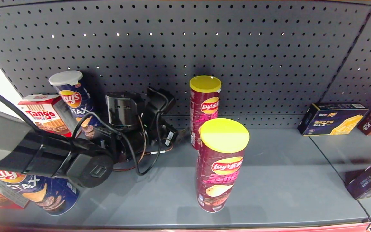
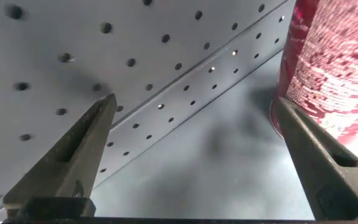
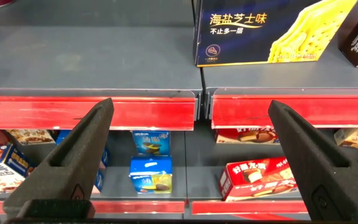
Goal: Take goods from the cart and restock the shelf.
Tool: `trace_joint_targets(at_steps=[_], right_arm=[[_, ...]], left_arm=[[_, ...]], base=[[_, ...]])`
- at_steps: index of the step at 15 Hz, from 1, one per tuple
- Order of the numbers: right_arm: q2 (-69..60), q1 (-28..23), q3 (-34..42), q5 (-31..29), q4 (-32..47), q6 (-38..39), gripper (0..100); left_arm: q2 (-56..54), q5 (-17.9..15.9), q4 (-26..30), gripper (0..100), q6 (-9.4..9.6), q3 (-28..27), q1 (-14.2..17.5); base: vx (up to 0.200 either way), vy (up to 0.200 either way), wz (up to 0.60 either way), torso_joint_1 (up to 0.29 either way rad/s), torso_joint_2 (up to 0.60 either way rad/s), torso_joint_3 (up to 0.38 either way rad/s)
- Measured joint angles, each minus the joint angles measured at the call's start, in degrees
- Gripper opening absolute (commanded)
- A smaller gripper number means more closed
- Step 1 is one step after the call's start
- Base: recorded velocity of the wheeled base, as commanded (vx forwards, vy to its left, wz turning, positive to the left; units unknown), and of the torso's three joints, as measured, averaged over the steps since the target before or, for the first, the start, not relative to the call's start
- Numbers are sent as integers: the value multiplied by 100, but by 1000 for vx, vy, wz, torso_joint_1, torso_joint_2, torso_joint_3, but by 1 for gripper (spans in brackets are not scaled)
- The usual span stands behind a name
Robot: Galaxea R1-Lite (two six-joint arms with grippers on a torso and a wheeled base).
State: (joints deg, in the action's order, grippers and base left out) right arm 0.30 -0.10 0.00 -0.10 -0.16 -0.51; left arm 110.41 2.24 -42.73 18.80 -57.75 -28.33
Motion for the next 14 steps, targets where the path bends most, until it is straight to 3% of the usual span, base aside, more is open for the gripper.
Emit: trace_joint_targets(at_steps=[9,14], right_arm=[[-1,0,0,0,0,0,100],[-1,0,0,0,0,0,100]], left_arm=[[-1985,276,318,100,-49,436,-293],[-3398,297,411,100,-28,1376,-400]], base=[[0,0,0,0,0,0],[0,0,0,0,0,0]])
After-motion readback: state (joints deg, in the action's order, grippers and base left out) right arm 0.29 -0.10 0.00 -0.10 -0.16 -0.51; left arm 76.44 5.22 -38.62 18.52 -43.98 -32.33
